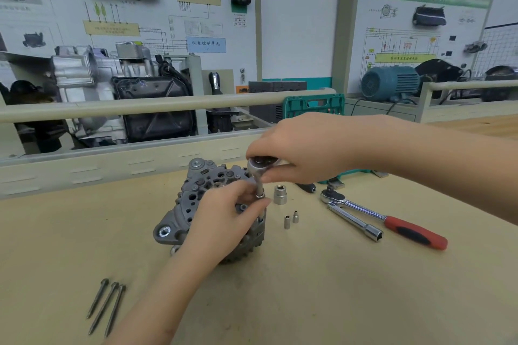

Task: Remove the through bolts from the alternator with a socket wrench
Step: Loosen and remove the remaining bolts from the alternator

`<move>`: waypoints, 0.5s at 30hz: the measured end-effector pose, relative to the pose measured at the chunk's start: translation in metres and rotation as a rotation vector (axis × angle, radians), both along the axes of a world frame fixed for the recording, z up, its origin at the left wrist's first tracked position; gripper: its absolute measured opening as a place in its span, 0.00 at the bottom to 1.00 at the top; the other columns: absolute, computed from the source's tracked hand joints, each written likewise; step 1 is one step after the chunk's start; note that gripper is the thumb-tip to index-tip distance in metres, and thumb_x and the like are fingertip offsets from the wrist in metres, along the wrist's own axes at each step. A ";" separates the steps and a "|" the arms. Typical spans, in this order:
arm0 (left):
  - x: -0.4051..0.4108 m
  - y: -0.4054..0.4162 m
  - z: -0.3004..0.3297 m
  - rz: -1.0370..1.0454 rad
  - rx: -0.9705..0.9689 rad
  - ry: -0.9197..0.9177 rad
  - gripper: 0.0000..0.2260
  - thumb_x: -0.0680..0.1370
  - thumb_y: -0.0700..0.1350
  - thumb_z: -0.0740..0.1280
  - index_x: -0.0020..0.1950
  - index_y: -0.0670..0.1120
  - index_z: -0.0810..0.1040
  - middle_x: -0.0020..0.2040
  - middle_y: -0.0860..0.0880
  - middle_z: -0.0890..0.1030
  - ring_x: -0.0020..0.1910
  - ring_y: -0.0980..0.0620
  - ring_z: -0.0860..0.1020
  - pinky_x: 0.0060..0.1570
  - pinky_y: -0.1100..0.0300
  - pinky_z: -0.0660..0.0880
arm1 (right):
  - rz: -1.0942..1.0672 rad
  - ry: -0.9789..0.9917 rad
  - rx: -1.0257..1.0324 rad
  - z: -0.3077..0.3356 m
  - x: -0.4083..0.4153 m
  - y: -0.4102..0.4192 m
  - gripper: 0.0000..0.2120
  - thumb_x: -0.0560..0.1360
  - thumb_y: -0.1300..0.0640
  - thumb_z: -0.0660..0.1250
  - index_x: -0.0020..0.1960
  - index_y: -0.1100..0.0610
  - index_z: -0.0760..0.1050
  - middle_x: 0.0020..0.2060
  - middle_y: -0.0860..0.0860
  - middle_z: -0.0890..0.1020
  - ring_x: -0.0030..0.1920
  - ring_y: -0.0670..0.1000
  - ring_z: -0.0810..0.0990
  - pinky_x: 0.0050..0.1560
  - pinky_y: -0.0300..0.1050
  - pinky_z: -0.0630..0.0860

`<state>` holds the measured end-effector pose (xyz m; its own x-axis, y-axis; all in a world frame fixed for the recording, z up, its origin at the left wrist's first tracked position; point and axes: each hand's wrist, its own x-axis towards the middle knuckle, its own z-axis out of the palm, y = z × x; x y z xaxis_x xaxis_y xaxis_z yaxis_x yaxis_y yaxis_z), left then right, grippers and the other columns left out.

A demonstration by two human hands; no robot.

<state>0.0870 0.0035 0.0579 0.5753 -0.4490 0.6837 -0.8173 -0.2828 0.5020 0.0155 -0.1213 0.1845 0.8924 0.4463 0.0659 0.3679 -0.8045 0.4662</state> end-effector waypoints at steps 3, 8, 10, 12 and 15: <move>-0.003 -0.003 -0.001 0.066 -0.008 -0.029 0.07 0.70 0.49 0.70 0.41 0.48 0.76 0.32 0.61 0.76 0.37 0.64 0.76 0.40 0.69 0.72 | -0.019 -0.096 -0.055 -0.001 -0.001 0.004 0.21 0.76 0.39 0.52 0.46 0.56 0.72 0.29 0.47 0.69 0.28 0.46 0.66 0.26 0.39 0.60; 0.004 0.001 0.002 0.078 0.240 -0.148 0.09 0.69 0.53 0.70 0.44 0.50 0.76 0.35 0.63 0.70 0.41 0.57 0.70 0.47 0.62 0.62 | -0.032 -0.100 -0.038 -0.002 -0.001 0.005 0.20 0.76 0.40 0.53 0.44 0.56 0.71 0.28 0.47 0.67 0.27 0.44 0.64 0.25 0.39 0.58; 0.009 0.003 -0.002 0.115 0.404 -0.211 0.10 0.71 0.54 0.68 0.42 0.52 0.69 0.35 0.60 0.67 0.42 0.57 0.66 0.55 0.63 0.58 | -0.041 -0.090 -0.030 0.000 -0.001 0.005 0.18 0.77 0.41 0.53 0.44 0.56 0.71 0.28 0.46 0.67 0.28 0.44 0.64 0.25 0.38 0.58; 0.011 0.002 -0.005 0.140 0.432 -0.210 0.10 0.73 0.52 0.66 0.41 0.52 0.66 0.35 0.59 0.66 0.41 0.56 0.66 0.55 0.64 0.56 | -0.036 -0.077 -0.016 0.000 -0.001 0.005 0.18 0.76 0.41 0.54 0.45 0.55 0.71 0.29 0.46 0.68 0.29 0.43 0.65 0.26 0.38 0.58; 0.012 -0.001 -0.008 0.120 0.376 -0.188 0.09 0.74 0.49 0.66 0.39 0.51 0.67 0.33 0.59 0.66 0.38 0.54 0.66 0.42 0.61 0.57 | -0.024 -0.064 0.011 -0.001 -0.003 0.004 0.19 0.76 0.40 0.54 0.46 0.55 0.72 0.29 0.45 0.69 0.29 0.42 0.65 0.26 0.38 0.59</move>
<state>0.0985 0.0025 0.0502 0.5199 -0.6243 0.5831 -0.8349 -0.5159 0.1920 0.0130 -0.1173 0.1832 0.8965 0.4240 0.1283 0.3182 -0.8179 0.4793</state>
